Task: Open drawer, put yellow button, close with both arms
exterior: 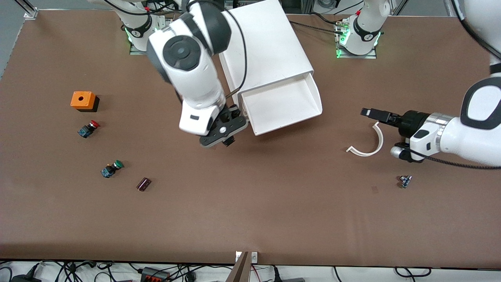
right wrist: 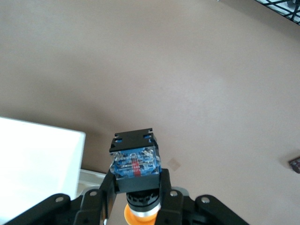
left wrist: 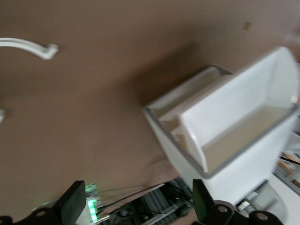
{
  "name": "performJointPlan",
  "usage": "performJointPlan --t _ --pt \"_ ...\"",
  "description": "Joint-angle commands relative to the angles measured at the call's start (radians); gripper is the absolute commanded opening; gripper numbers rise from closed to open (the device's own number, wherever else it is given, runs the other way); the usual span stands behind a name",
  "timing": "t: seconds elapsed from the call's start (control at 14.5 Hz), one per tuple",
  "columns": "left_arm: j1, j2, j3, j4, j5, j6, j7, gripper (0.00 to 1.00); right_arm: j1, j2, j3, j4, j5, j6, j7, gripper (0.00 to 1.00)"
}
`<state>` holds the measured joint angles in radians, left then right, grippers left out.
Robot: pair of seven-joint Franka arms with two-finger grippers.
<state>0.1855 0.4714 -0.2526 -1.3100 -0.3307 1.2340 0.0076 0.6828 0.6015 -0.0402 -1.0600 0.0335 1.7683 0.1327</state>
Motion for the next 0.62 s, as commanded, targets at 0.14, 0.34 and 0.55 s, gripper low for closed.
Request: performJointPlan --t 0.14,0.34,0.55 --pt "-0.047 -0.074 -0.004 0.052 0.33 0.019 -0.069 1.0 0.081 0.008 -0.009 0.08 -0.026 -0.038 0.112 0.0" --pt "-0.046 -0.033 0.007 0.161 0.409 0.109 -0.066 1.0 0.158 0.026 -0.01 0.081 -0.026 0.022 0.212 0.0" --pt "-0.052 -0.014 0.01 0.158 0.511 0.223 -0.075 1.0 0.187 0.058 -0.009 0.081 -0.026 0.063 0.245 0.0"
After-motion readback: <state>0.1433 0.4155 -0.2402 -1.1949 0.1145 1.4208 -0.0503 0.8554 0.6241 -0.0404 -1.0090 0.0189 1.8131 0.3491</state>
